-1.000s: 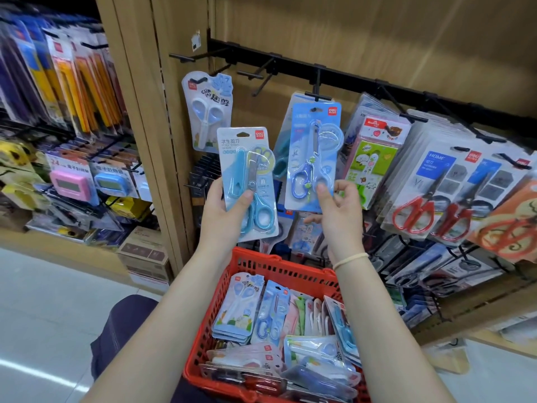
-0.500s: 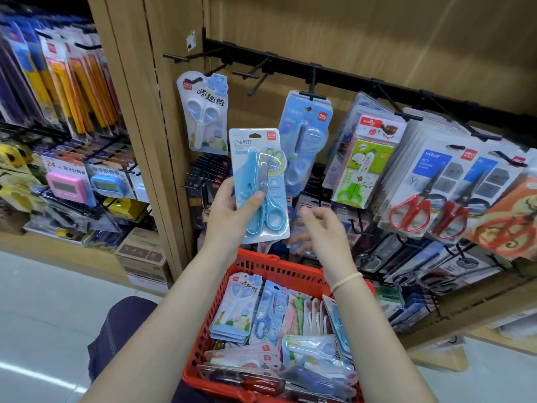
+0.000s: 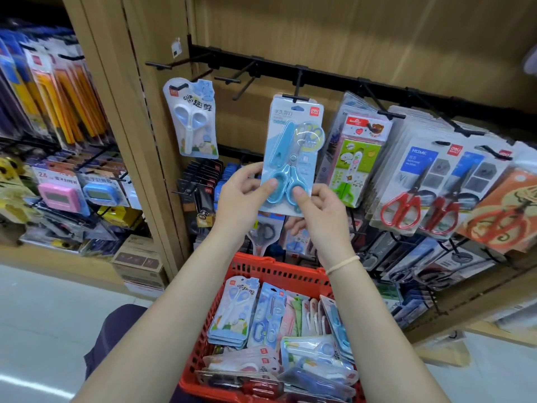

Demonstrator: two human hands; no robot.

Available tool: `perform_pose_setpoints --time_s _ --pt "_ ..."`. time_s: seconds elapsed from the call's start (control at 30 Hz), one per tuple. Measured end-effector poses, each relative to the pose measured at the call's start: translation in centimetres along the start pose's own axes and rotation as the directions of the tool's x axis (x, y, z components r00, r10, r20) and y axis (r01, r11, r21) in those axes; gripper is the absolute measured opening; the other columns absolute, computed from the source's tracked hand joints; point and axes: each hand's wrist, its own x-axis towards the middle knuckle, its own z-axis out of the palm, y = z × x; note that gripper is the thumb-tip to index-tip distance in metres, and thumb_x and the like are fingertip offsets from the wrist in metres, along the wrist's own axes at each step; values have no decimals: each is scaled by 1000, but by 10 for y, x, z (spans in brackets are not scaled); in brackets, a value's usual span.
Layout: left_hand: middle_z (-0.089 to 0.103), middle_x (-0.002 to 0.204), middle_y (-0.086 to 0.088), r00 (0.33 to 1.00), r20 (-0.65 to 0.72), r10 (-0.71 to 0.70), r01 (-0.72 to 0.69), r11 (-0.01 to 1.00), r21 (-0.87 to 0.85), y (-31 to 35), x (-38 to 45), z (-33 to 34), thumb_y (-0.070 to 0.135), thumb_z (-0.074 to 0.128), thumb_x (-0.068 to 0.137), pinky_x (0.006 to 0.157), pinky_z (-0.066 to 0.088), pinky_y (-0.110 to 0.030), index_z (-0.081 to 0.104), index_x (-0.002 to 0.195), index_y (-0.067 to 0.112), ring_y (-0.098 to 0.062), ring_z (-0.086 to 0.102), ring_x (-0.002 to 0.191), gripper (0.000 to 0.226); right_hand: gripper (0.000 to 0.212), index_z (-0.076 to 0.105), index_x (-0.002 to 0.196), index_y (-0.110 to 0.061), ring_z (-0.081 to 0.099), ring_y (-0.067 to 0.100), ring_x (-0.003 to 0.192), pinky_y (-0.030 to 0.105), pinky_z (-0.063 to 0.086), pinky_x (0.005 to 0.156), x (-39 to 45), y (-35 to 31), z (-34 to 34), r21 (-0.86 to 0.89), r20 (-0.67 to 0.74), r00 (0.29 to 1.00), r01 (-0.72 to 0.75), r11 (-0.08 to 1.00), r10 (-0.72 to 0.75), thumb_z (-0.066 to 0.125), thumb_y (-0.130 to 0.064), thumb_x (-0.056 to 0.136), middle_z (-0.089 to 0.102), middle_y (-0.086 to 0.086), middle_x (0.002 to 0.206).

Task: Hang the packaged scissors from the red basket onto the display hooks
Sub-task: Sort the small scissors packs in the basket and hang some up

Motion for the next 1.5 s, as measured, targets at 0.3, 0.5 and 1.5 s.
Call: perform_pose_setpoints --time_s 0.3,0.5,1.5 --pt "75 87 -6 999 -11 37 -36 999 25 -7 -1 -1 15 71 96 69 58 -25 56 139 23 -11 73 81 46 18 53 110 -9 60 19 46 29 48 41 5 8 -1 -13 -29 999 31 999 -31 64 -19 99 70 1 69" --pt "62 87 14 968 166 189 -250 803 541 -12 22 -8 24 63 101 80 57 -47 33 154 47 -28 64 74 65 66 30 151 -41 54 4 60 24 44 58 27 22 2 -458 2 951 274 846 -308 61 -17 99 54 -11 68" --pt "38 157 -21 973 61 -224 44 435 899 -233 -94 -120 44 54 97 112 39 -49 29 158 2 -38 39 145 78 33 58 126 -12 54 17 82 27 41 69 -32 230 32 -587 98 843 -380 714 529 61 -31 100 57 3 100"
